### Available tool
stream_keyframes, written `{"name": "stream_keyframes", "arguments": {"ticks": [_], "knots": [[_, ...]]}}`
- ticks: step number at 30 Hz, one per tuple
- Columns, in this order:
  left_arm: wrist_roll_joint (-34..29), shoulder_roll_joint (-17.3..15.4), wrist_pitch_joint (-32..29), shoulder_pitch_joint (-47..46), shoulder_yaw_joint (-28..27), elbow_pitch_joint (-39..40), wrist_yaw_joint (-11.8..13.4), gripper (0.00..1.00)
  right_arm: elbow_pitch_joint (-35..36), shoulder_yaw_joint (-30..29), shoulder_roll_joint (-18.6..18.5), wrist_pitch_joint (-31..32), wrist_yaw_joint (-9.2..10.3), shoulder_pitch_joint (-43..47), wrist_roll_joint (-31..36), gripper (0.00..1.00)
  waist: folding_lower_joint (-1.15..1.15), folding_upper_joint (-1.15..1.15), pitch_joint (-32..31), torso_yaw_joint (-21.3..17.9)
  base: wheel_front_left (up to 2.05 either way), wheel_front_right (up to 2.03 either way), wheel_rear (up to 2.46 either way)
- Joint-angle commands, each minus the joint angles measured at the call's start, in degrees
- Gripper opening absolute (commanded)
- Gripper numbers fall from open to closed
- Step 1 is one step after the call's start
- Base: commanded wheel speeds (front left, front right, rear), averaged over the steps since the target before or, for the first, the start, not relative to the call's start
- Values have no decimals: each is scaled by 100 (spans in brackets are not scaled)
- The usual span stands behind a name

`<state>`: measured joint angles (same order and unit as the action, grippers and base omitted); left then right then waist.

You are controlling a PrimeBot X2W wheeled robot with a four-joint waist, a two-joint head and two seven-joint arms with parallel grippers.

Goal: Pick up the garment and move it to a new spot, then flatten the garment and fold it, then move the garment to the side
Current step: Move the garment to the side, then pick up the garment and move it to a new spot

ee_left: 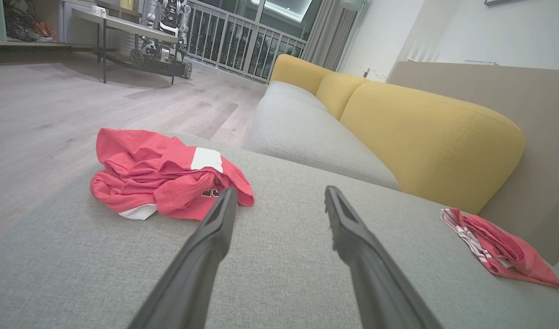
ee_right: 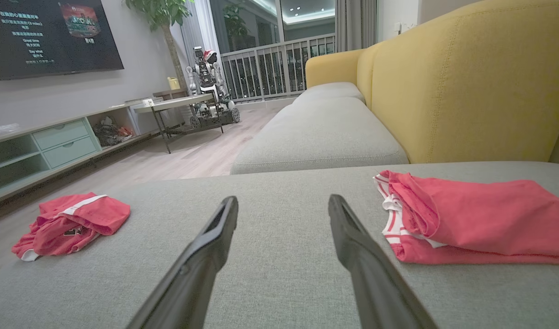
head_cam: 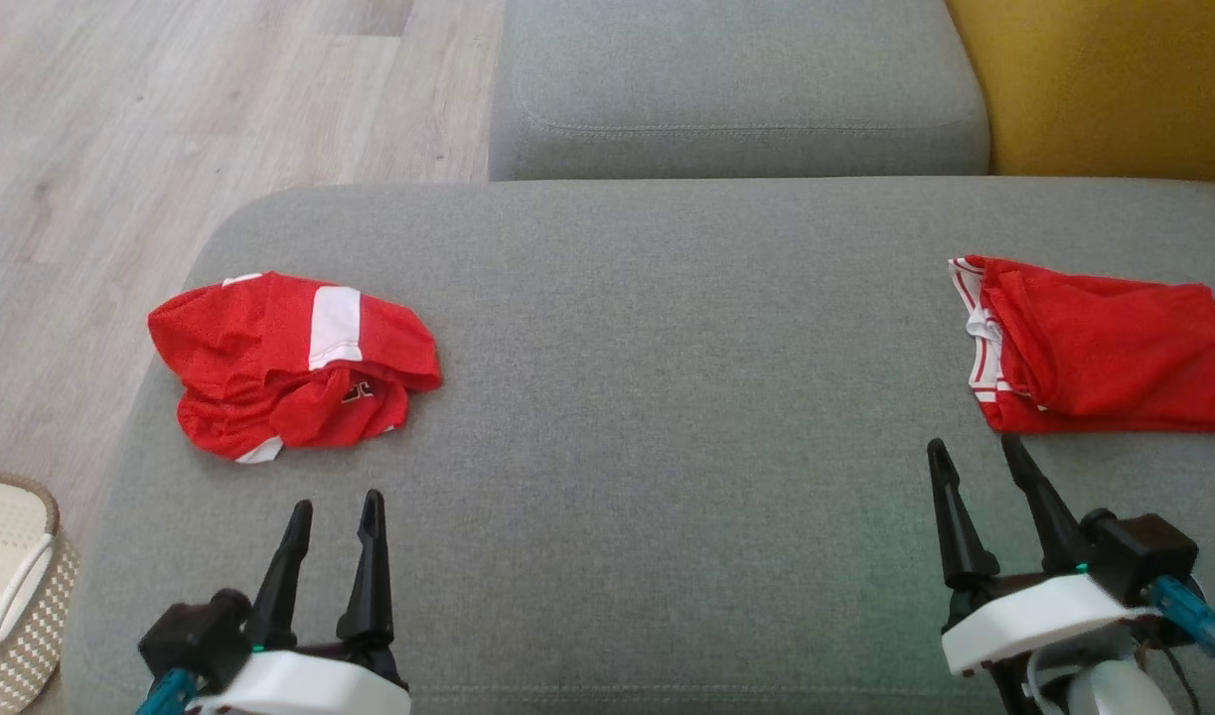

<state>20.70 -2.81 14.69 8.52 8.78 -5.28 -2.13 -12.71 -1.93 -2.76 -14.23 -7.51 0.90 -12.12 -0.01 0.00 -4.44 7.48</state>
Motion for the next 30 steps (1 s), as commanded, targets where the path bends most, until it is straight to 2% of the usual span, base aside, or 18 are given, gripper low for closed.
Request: {"name": "stream_keyframes", "arguments": {"ticks": [1, 16, 30], "knots": [[-54, -8, 31, -272, -139, 201, -16, 100, 250, 115, -12, -75, 2, -175, -9, 100, 1, 0, 8, 0, 0, 0, 0], [-22, -7, 31, -355, -127, 169, 128, 100, 307, 176, -12, -76, 2, -160, -92, 100, 1, 0, 14, -9, 0, 0, 0], [-36, -7, 31, -354, -112, 129, 132, 100, 270, 178, -12, -76, 2, -172, -178, 100, 1, 0, 16, -15, 0, 0, 0]]}}
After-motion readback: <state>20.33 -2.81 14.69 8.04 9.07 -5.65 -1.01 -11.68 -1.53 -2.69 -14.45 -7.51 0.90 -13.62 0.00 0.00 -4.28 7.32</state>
